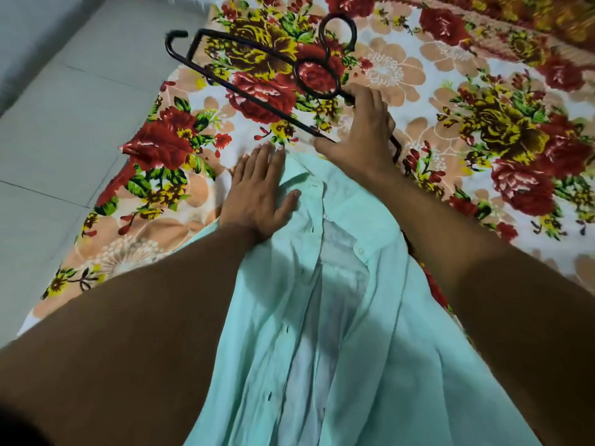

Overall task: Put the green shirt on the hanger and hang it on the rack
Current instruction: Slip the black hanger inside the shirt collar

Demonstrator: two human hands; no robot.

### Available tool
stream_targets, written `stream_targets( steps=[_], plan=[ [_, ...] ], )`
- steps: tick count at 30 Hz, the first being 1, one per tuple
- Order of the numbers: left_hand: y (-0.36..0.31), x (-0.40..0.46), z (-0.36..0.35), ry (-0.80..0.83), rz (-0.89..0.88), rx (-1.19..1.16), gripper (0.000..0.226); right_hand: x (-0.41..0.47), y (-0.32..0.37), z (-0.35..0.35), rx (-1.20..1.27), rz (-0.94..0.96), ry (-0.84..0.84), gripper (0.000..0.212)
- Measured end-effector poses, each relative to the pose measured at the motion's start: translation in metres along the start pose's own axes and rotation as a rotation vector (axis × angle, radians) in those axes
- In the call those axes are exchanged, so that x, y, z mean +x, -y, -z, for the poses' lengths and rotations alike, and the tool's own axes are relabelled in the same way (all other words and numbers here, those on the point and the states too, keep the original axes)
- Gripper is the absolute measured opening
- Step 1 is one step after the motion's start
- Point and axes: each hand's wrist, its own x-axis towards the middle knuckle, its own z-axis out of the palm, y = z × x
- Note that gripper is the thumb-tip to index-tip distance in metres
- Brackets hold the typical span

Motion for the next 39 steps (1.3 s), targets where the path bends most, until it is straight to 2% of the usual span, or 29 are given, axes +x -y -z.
stream_targets(
  steps=[3,7,11,13,16,18,24,29,35,39],
  plan=[
    [-0.009,-0.003,0.01,-0.038,-0.04,0.055,0.071,-0.04,-0.007,0.011,-0.063,-0.011,-0.017,0.083],
    [-0.042,-0.034,0.011,-0.208,-0.084,0.12,0.036,-0.092,-0.022,0.02,-0.105,-0.05,-0.006,0.085],
    [-0.084,-0.052,0.001,-0.075,0.135,0.028,0.057,-0.125,-0.033,0.029,-0.179,-0.114,-0.005,0.085],
    [-0.091,-0.045,0.002,-0.038,0.236,-0.018,0.057,-0.142,-0.038,0.034,-0.185,-0.13,-0.042,0.085],
    [-0.087,-0.038,0.007,-0.075,0.292,-0.156,0.026,-0.159,-0.044,0.047,-0.177,-0.166,-0.089,0.083],
    [-0.085,-0.037,0.011,-0.097,0.335,-0.289,0.015,-0.166,-0.049,0.058,-0.172,-0.201,-0.111,0.084],
    [-0.078,-0.032,0.04,-0.324,0.659,-0.763,0.015,-0.194,-0.063,0.089,-0.178,-0.243,-0.129,0.086],
    [-0.066,-0.029,0.049,-0.454,0.778,-0.963,0.013,-0.225,-0.073,0.099,-0.154,-0.282,-0.181,0.083],
    [-0.068,-0.033,0.043,-0.502,0.697,-0.982,0.015,-0.247,-0.077,0.094,-0.204,-0.299,-0.163,0.082],
    [-0.082,-0.041,0.039,-0.369,0.362,-0.9,0.016,-0.242,-0.071,0.086,-0.285,-0.185,-0.075,0.084]
  ],
)
